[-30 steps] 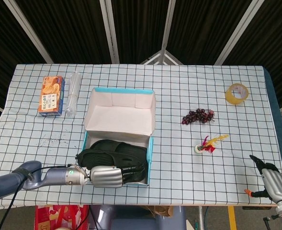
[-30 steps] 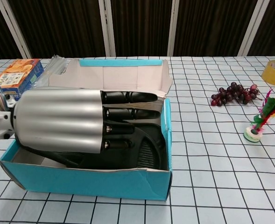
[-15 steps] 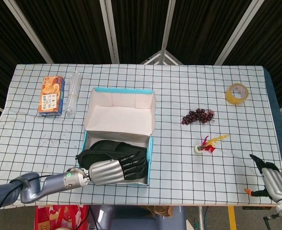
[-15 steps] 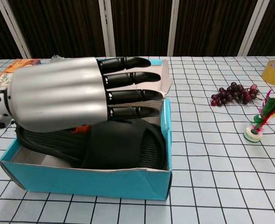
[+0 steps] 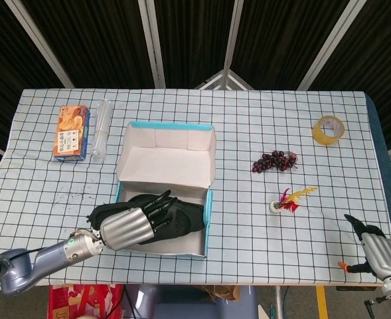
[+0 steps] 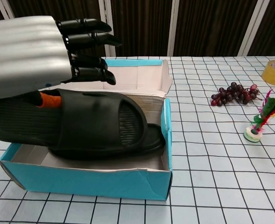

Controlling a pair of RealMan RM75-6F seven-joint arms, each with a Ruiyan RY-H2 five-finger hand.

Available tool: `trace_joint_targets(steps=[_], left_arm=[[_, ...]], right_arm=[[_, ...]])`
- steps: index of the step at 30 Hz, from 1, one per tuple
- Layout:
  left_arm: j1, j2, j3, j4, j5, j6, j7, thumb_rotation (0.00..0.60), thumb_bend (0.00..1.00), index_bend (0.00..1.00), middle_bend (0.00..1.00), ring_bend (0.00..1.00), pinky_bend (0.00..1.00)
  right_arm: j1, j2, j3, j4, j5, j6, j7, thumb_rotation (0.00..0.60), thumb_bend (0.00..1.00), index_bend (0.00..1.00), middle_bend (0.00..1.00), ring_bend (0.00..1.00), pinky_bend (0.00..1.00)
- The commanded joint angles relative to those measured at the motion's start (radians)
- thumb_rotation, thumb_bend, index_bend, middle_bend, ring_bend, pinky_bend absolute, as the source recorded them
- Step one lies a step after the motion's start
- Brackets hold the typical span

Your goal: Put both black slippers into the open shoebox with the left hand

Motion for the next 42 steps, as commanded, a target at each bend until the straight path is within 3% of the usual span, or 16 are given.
trace_joint_targets(steps=[1,3,7,21,26,31,36,42], left_arm=[[-0.002,-0.05,-0.008,0.055,0.026,0.029,-0.013,0.6,0.32,0.3,0.41,0.1,0.1],[-0.006,-0.084,-0.015,0.085,0.034,0.039,-0.025,0.6,0.32,0.35,0.47,0.13,0.11],[-0.024,-0.143,-0.026,0.14,0.059,0.051,-0.041,0.6,0.33,0.4,0.48,0.13,0.12],[-0.062,-0.191,0.006,0.225,0.138,0.066,-0.092,0.6,0.29,0.39,0.47,0.13,0.13],[-0.069,-0.21,0.011,0.255,0.145,0.067,-0.1,0.6,0.18,0.34,0.39,0.11,0.12],[-0.081,-0.204,0.006,0.266,0.154,0.054,-0.076,0.6,0.11,0.23,0.22,0.02,0.07],[-0.084,-0.164,-0.002,0.224,0.14,0.015,-0.027,0.6,0.01,0.19,0.15,0.0,0.05],[-0.067,-0.105,-0.009,0.141,0.113,-0.01,0.023,0.6,0.0,0.17,0.12,0.0,0.05]], right_arm=[[-0.004,-0.003,-0.003,0.001,-0.002,0.005,-0.002,0.6,0.16,0.07,0.15,0.21,0.11],[-0.003,-0.004,-0.003,0.004,-0.001,0.003,-0.001,0.6,0.16,0.07,0.15,0.21,0.11],[-0.004,-0.004,-0.003,0.005,-0.001,0.003,0.002,0.6,0.16,0.07,0.15,0.21,0.11],[-0.014,-0.001,-0.008,0.007,-0.016,0.015,0.021,0.6,0.16,0.07,0.15,0.21,0.12],[-0.01,0.001,-0.009,0.006,-0.014,0.006,0.021,0.6,0.16,0.07,0.15,0.21,0.12],[-0.012,-0.002,-0.008,0.01,-0.013,0.01,0.022,0.6,0.16,0.07,0.15,0.21,0.12],[-0.003,0.005,-0.002,0.008,-0.01,-0.002,0.027,0.6,0.16,0.07,0.15,0.21,0.12],[-0.014,-0.002,-0.011,0.007,-0.018,0.011,0.022,0.6,0.16,0.07,0.15,0.21,0.12]])
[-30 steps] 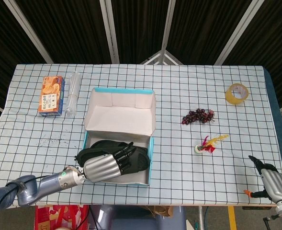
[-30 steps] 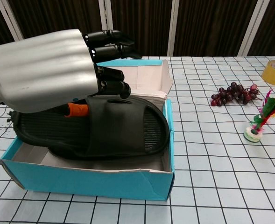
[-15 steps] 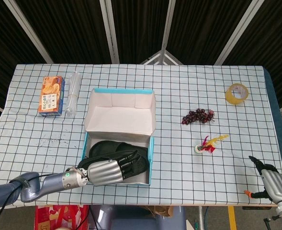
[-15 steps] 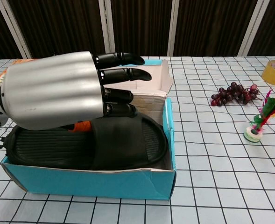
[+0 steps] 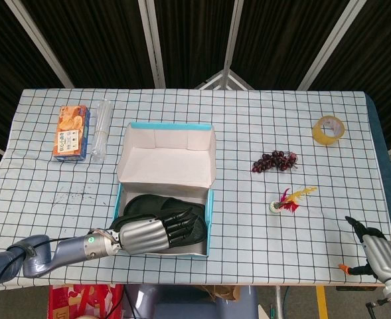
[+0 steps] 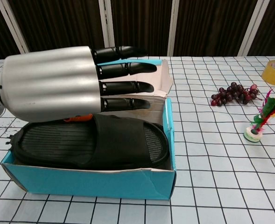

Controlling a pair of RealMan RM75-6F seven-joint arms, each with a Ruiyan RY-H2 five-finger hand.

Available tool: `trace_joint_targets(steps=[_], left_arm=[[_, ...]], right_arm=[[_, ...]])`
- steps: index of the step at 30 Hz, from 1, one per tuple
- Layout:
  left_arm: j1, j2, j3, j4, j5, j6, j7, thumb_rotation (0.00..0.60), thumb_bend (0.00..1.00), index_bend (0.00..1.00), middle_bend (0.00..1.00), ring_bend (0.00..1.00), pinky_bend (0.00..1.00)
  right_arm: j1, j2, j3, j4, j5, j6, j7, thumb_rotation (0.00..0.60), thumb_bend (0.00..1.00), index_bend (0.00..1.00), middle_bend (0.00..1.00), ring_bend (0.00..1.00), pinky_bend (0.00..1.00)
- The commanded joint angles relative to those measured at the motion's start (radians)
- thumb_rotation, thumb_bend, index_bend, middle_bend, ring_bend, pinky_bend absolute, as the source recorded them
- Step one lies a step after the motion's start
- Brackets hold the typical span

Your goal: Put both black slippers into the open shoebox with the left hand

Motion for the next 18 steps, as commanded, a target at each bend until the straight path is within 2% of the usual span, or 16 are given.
trace_joint_targets(steps=[1,5,8,13,18], left_arm=[[0.019,0.035,-0.006,-0.05,-0.027,-0.014,0.034,0.6,0.0,0.17,0.12,0.0,0.05],[0.045,0.082,0.004,-0.101,-0.042,-0.003,0.038,0.6,0.0,0.17,0.13,0.0,0.05],[0.067,0.106,0.013,-0.125,-0.045,0.041,0.0,0.6,0.0,0.21,0.24,0.03,0.06],[0.105,0.117,0.021,-0.112,-0.06,0.138,-0.115,0.6,0.09,0.46,0.53,0.2,0.17],[0.119,0.115,0.042,-0.078,-0.063,0.103,-0.111,0.6,0.14,0.58,0.64,0.27,0.24]], right_arm=[[-0.006,-0.005,-0.003,0.001,-0.004,0.008,-0.004,0.6,0.16,0.07,0.15,0.21,0.12],[-0.007,-0.008,-0.005,0.001,-0.006,0.008,-0.007,0.6,0.16,0.07,0.15,0.21,0.12],[-0.004,-0.007,-0.004,0.001,-0.003,0.003,-0.008,0.6,0.16,0.07,0.15,0.21,0.12],[0.001,-0.001,0.0,-0.005,0.006,-0.002,-0.01,0.6,0.16,0.07,0.15,0.21,0.14],[0.012,0.005,0.007,-0.009,0.015,-0.015,-0.012,0.6,0.16,0.07,0.15,0.21,0.14]])
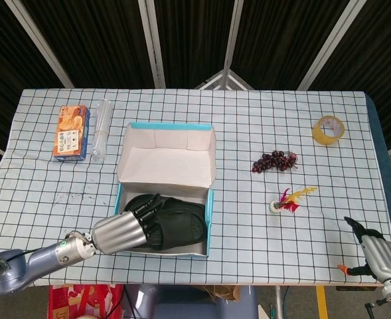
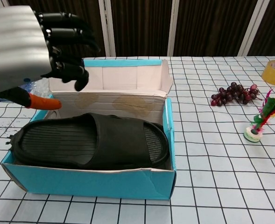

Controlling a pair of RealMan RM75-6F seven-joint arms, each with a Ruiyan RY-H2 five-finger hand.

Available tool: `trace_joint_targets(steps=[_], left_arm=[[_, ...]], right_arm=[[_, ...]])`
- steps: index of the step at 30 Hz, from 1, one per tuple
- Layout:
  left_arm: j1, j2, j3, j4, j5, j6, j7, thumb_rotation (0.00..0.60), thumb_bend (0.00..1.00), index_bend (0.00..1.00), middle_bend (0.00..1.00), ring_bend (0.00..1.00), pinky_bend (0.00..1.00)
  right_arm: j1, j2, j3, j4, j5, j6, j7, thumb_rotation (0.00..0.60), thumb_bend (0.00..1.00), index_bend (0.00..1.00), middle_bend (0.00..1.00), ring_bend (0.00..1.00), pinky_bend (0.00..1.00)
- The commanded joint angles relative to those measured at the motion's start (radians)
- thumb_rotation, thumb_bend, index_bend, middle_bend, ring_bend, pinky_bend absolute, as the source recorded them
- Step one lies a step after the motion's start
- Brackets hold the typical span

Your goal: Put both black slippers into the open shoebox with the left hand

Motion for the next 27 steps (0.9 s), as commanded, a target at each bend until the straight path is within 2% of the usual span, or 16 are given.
trace_joint_targets(steps=[1,10,17,27], left_arm=[[0.007,-0.007,0.02,0.027,-0.003,-0.038,0.009,0.6,0.15,0.59,0.66,0.28,0.24],[-0.003,-0.092,0.026,0.081,-0.002,-0.086,-0.016,0.6,0.24,0.67,0.71,0.31,0.27],[-0.007,-0.136,0.019,0.117,-0.043,-0.133,-0.031,0.6,0.25,0.67,0.73,0.34,0.29],[0.0,-0.215,0.036,0.219,-0.085,-0.166,-0.084,0.6,0.26,0.67,0.76,0.35,0.29]], right_arm=[[0.009,0.005,0.004,-0.002,0.006,-0.012,0.001,0.6,0.16,0.07,0.15,0.21,0.14],[0.002,0.006,0.0,0.0,0.008,-0.009,0.007,0.6,0.16,0.07,0.16,0.21,0.14],[-0.009,-0.002,-0.009,0.004,-0.008,0.005,0.008,0.6,0.16,0.07,0.16,0.22,0.15],[0.0,0.002,-0.004,0.007,0.002,-0.01,0.012,0.6,0.16,0.07,0.16,0.22,0.15]])
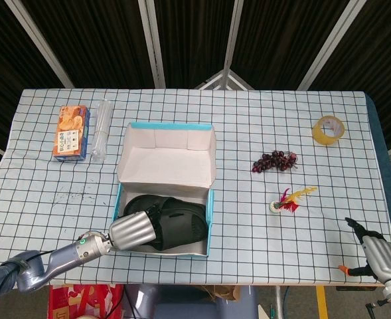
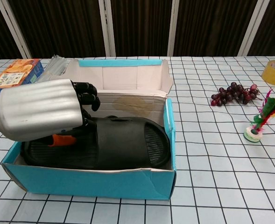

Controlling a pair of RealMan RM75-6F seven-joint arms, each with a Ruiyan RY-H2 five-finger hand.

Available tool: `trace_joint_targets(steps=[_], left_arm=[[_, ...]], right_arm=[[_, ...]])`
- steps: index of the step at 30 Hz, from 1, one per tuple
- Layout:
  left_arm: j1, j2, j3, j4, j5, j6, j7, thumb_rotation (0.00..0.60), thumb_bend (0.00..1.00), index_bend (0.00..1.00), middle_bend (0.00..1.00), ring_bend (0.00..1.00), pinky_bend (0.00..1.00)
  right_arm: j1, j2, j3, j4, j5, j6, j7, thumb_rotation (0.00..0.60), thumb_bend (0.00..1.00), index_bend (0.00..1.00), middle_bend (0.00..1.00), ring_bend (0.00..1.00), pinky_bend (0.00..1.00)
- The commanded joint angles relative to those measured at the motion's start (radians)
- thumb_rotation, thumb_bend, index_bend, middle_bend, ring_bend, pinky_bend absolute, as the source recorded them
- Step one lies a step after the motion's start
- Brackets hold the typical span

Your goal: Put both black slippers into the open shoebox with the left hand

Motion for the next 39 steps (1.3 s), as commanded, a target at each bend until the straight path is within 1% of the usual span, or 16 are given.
trace_joint_targets(steps=[1,9,17,22,27,31,36,38,39], left_arm=[[0.0,-0.03,0.007,0.038,-0.014,-0.011,-0.025,0.6,0.26,0.67,0.76,0.35,0.29],[-0.009,-0.092,0.022,0.11,-0.034,-0.023,-0.1,0.6,0.26,0.67,0.76,0.36,0.3],[-0.012,-0.112,0.048,0.142,-0.047,-0.044,-0.135,0.6,0.25,0.66,0.76,0.36,0.3],[-0.02,-0.085,0.034,0.114,-0.032,0.006,-0.117,0.6,0.25,0.65,0.76,0.36,0.3],[-0.025,-0.034,0.018,0.06,-0.024,0.035,-0.079,0.6,0.25,0.62,0.75,0.36,0.3],[-0.028,0.018,0.021,0.003,-0.018,0.026,-0.039,0.6,0.25,0.59,0.74,0.35,0.3],[-0.03,0.056,0.022,-0.042,-0.003,0.029,-0.002,0.6,0.25,0.58,0.74,0.35,0.3],[-0.026,0.07,0.012,-0.064,0.004,0.055,0.005,0.6,0.25,0.58,0.74,0.35,0.3],[-0.02,0.081,0.0,-0.081,0.007,0.088,0.01,0.6,0.25,0.58,0.73,0.35,0.3]], right_arm=[[-0.001,-0.002,-0.001,0.0,0.003,-0.001,-0.004,0.6,0.16,0.07,0.16,0.22,0.15],[-0.001,-0.007,-0.002,0.0,0.011,-0.001,-0.014,0.6,0.16,0.07,0.16,0.22,0.15],[0.001,-0.005,-0.001,0.0,0.011,-0.004,-0.012,0.6,0.16,0.07,0.16,0.22,0.15],[-0.001,-0.006,-0.002,-0.002,0.011,0.0,-0.015,0.6,0.16,0.07,0.16,0.22,0.15],[-0.003,-0.006,-0.003,-0.003,0.008,0.002,-0.016,0.6,0.16,0.07,0.16,0.22,0.15],[-0.001,-0.002,-0.001,-0.005,0.009,0.002,-0.014,0.6,0.16,0.08,0.16,0.22,0.15],[-0.003,-0.003,-0.003,-0.005,0.007,0.003,-0.014,0.6,0.16,0.07,0.16,0.22,0.15],[-0.005,-0.005,-0.003,-0.005,0.007,0.005,-0.014,0.6,0.16,0.07,0.16,0.22,0.15],[-0.007,-0.007,-0.006,-0.004,0.005,0.007,-0.017,0.6,0.16,0.07,0.16,0.22,0.15]])
